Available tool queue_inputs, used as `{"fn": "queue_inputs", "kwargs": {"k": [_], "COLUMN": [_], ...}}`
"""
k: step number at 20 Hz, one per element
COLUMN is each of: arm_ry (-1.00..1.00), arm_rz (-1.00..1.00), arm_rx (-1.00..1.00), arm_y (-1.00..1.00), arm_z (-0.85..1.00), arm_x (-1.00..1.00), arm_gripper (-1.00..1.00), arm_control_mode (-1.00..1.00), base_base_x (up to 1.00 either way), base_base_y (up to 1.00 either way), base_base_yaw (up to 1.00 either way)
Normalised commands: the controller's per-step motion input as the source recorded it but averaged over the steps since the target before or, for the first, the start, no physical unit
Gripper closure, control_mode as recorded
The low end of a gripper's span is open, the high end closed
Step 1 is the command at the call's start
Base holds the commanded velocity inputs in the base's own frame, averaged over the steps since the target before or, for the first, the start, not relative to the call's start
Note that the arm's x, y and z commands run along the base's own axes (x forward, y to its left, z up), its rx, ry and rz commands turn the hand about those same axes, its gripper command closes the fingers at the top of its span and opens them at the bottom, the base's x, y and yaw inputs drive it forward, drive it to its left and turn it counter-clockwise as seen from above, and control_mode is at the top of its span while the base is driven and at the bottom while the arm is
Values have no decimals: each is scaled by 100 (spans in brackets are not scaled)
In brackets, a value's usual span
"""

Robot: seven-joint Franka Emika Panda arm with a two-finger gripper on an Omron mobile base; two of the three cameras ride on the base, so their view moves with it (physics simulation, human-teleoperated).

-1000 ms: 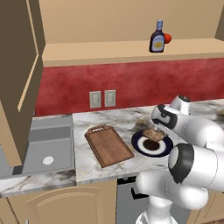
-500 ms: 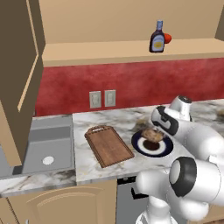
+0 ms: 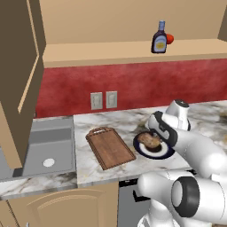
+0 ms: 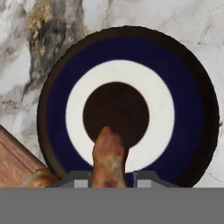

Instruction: Pick the chicken drumstick from the plate and place it on the cutting board. Then pick the condiment bottle from the cabinet and place it next to the cutting board.

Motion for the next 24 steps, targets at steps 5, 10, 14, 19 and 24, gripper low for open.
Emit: {"fn": "queue_inputs", "kwargs": {"k": [5, 10, 14, 19, 24], "arm_ry": [0, 0, 0, 0, 0], "arm_rz": [0, 0, 0, 0, 0], "arm_rx": [0, 0, 0, 0, 0], "arm_y": [35, 37, 38, 37, 38], "arm_z": [0, 0, 0, 0, 0], "arm_x": [-8, -1, 0, 0, 0], "arm_gripper": [100, 100, 100, 100, 100], "arm_control_mode": [-100, -100, -100, -100, -100], "base_base_x": [0, 0, 0, 0, 0], "base_base_y": [0, 0, 0, 0, 0], "base_base_yaw": [0, 0, 0, 0, 0]}}
